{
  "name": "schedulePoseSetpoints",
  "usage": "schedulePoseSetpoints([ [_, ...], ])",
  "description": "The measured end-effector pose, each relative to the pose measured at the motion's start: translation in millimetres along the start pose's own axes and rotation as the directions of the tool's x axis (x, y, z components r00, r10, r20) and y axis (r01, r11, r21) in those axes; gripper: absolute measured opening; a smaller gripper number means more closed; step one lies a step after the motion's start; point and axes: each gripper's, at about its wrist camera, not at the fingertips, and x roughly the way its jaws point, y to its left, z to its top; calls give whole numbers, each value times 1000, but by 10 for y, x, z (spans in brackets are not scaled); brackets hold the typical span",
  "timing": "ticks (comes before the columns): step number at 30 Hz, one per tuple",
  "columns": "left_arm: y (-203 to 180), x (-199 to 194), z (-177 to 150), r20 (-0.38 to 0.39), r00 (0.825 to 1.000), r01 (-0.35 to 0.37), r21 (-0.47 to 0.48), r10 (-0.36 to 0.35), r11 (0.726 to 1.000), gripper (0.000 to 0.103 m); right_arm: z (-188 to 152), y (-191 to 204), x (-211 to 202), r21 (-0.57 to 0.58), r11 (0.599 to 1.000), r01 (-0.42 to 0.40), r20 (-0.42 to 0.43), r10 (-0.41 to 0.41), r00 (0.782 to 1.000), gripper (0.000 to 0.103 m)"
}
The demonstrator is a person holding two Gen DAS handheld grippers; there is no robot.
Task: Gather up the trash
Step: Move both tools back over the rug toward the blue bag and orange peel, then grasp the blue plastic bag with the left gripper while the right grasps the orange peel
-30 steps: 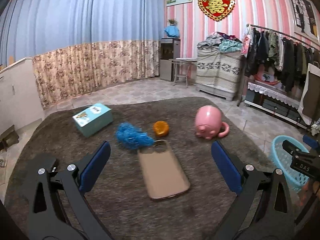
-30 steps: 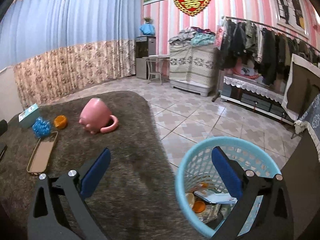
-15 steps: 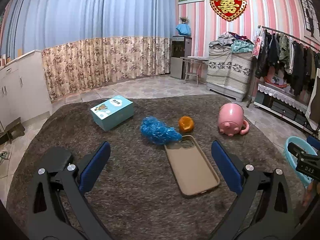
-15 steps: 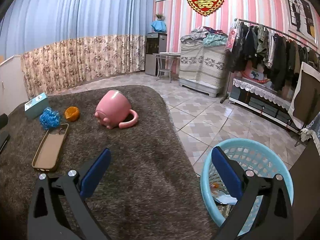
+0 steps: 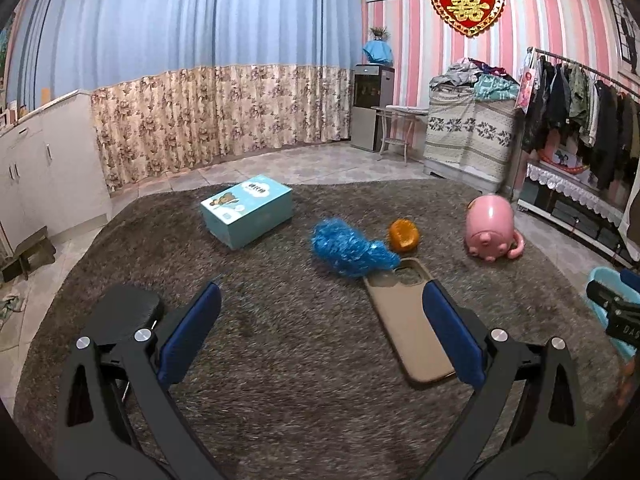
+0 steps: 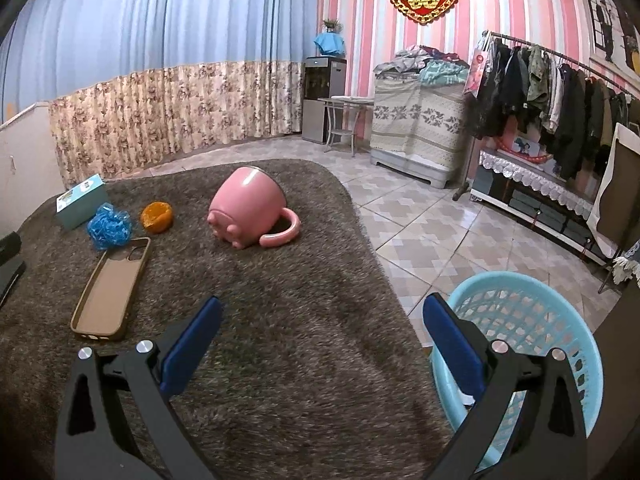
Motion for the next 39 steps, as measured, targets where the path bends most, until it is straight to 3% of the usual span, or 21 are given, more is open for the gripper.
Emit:
schedulePoseSetpoints([
  [12, 72, 307, 23, -38, 999, 8, 7, -7, 1000, 97, 33, 238, 349, -34, 995, -94, -59, 92, 994, 99],
  [19, -74, 852, 292, -71, 996, 50, 33, -48, 998, 97, 314, 591, 518, -135, 981, -138, -48, 133, 990, 98],
  [23, -123, 1301, 338, -132, 990, 46, 54, -38, 997, 97, 495, 673, 622, -115, 978, -175, -43, 171, 984, 98],
  [26, -91, 1547, 333, -198, 977, 81, 25, -75, 996, 87, 583, 748, 710, -105, 974, -199, -49, 195, 980, 98],
  [29, -58, 1652, 318, -229, 962, 148, -9, -146, 989, 64, 597, 848, 801, -108, 969, -220, -65, 214, 975, 97],
  [30, -46, 1666, 309, -232, 958, 166, -19, -166, 986, 51, 586, 909, 839, -115, 967, -226, -73, 218, 973, 96],
  [31, -17, 1680, 297, -235, 952, 190, -40, -194, 981, 44, 580, 945, 857, -118, 965, -236, -79, 227, 971, 90],
  [34, 105, 1646, 283, -214, 953, 198, -96, -215, 975, 36, 557, 1082, 936, -116, 950, -288, -112, 276, 955, 79],
  [36, 207, 1560, 296, -183, 969, 147, -99, -163, 984, 35, 556, 1205, 961, -129, 942, -310, -121, 296, 948, 78],
  [37, 304, 1459, 314, -146, 984, 86, -94, -100, 992, 35, 561, 1288, 975, -145, 937, -318, -120, 302, 946, 78],
  [39, 437, 1349, 343, -99, 995, 6, -101, -16, 995, 35, 571, 1436, 1023, -166, 932, -323, -121, 305, 945, 78],
])
